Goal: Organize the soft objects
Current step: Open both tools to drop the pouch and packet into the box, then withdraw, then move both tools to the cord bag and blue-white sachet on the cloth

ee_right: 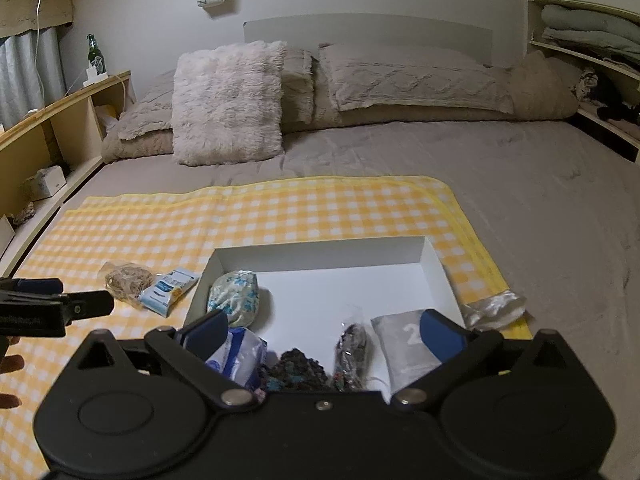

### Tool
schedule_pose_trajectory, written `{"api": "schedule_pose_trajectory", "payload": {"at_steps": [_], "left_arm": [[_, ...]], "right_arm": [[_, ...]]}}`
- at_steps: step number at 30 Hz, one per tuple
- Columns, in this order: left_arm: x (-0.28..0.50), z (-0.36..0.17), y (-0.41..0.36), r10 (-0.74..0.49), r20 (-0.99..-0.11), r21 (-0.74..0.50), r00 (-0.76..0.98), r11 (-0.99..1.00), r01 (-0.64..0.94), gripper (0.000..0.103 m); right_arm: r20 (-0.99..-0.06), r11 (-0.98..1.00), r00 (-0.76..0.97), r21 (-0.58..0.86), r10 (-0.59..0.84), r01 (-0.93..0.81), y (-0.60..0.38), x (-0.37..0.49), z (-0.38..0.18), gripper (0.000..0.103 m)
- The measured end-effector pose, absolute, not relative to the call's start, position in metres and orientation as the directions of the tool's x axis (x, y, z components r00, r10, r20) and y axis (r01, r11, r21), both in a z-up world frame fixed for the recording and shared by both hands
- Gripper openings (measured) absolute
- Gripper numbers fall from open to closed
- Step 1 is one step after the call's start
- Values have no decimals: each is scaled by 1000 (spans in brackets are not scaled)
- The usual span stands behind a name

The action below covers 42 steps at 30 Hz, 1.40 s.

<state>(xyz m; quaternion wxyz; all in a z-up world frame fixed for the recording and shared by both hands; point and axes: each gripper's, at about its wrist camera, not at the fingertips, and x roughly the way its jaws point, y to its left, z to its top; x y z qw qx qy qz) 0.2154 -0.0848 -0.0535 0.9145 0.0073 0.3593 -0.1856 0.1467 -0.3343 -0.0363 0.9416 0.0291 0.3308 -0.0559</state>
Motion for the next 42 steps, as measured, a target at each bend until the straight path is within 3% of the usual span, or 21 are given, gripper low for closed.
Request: {"api": "schedule_pose_trajectory", "payload": {"at_steps": [31, 42], "left_arm": [[291, -100, 28, -88, -752, -40, 654, 995, 88, 103], [349, -135, 22, -159, -733, -3, 662, 973, 231, 103]], "right_arm": [[-621, 991, 776, 126, 113, -44, -220, 245, -65, 103], [-616, 957, 769, -82, 172, -279, -183, 287, -95, 103]]}}
